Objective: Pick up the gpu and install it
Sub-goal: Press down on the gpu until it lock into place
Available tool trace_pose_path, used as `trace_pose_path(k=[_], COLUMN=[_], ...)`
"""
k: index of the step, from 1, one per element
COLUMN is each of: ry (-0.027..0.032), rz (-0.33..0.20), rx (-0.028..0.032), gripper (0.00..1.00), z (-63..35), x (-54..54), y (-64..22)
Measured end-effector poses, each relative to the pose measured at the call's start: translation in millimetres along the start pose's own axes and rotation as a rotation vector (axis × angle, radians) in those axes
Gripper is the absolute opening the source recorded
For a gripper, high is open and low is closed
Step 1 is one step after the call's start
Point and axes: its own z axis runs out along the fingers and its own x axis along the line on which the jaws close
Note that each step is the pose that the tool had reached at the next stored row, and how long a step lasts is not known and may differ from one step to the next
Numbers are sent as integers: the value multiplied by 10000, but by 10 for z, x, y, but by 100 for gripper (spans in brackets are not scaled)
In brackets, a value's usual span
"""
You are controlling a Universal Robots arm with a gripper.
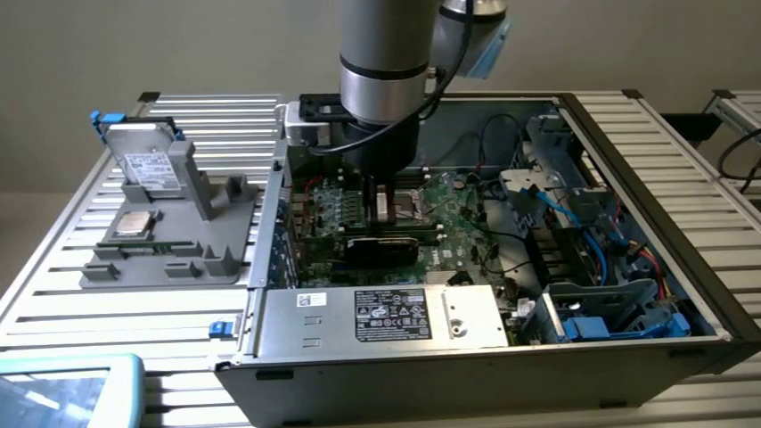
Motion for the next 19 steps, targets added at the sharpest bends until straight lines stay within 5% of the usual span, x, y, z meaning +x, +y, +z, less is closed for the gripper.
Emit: trace_pose_path(k=[4, 11, 16, 19], ry=[-79, -81, -102, -101], rz=[-3, -4, -5, -5], rx=[-16, -69, -186, -193], gripper=[11, 11, 11, 11], z=[41, 129, -7, -142], x=[-2, -3, -2, 0], y=[6, 14, 20, 25])
